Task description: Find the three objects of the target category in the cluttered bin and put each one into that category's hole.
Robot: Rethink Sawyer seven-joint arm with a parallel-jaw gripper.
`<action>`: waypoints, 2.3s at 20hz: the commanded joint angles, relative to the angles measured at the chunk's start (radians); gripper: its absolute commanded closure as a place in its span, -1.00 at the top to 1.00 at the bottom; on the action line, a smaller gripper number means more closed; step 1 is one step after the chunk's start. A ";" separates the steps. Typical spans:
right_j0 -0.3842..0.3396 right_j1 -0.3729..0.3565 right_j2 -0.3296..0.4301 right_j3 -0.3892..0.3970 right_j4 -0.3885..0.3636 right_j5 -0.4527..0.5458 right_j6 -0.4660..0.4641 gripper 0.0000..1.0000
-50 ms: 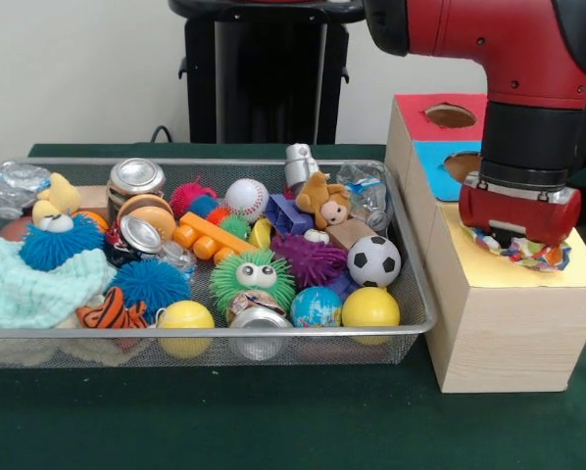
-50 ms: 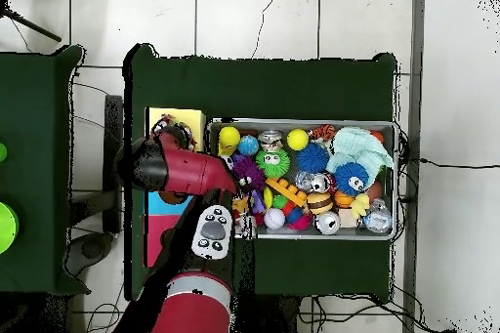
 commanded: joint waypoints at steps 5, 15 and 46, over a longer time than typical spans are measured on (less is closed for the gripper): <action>-0.035 -0.234 -0.120 0.037 -0.126 0.602 0.006 1.00; -0.102 -0.280 -0.057 0.046 -0.161 0.651 0.000 1.00; -0.022 -0.046 -0.075 -0.288 -0.074 0.591 0.204 -1.00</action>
